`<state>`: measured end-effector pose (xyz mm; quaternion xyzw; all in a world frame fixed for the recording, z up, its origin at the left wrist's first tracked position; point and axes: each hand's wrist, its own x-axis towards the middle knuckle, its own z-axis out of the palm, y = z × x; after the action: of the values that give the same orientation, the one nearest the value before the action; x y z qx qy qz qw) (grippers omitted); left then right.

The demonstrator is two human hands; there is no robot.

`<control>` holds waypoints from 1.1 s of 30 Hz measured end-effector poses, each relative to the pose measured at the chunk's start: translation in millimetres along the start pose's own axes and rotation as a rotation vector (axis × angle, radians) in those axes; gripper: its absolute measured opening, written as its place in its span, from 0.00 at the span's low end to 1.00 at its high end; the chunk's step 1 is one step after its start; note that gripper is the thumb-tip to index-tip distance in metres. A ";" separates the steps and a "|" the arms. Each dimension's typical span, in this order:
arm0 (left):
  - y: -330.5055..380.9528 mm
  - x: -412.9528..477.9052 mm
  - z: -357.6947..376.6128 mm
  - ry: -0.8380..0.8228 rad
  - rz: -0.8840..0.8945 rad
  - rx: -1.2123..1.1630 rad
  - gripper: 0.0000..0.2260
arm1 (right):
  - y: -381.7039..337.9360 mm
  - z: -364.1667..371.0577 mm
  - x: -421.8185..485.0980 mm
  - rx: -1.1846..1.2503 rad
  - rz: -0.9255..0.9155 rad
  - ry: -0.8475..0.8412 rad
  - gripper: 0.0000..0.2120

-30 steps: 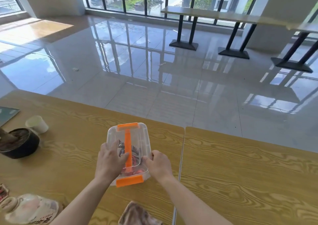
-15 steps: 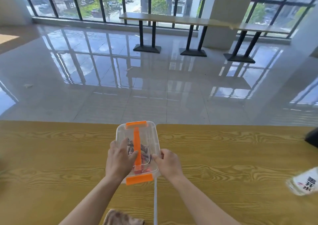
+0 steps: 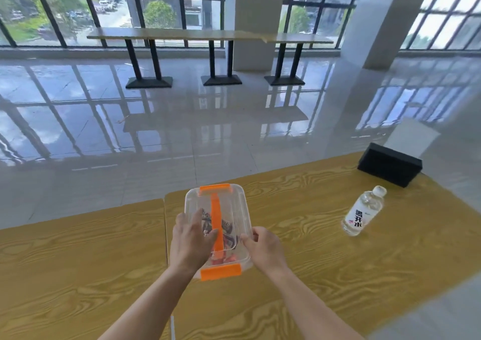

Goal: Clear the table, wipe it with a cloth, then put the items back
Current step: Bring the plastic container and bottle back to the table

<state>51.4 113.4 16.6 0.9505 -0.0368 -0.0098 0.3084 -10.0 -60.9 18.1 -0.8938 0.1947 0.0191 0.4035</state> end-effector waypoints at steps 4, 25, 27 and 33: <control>55.1 -12.4 41.2 -0.042 0.039 0.003 0.27 | 52.0 -48.4 0.6 0.012 0.036 0.038 0.17; 226.0 -52.3 198.6 -0.188 -0.034 -0.026 0.30 | 225.0 -204.3 43.0 -0.076 0.092 0.049 0.17; 229.0 -51.0 204.4 -0.190 -0.022 -0.029 0.27 | 232.0 -205.6 45.4 -0.046 0.112 0.052 0.16; 232.7 -47.3 216.8 -0.189 0.030 -0.012 0.26 | 244.7 -209.0 56.3 0.016 0.135 0.068 0.16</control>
<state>-19.6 -197.8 -22.5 0.9428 -0.0800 -0.0950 0.3092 -72.7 -378.4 -26.6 -0.8756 0.2681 0.0143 0.4017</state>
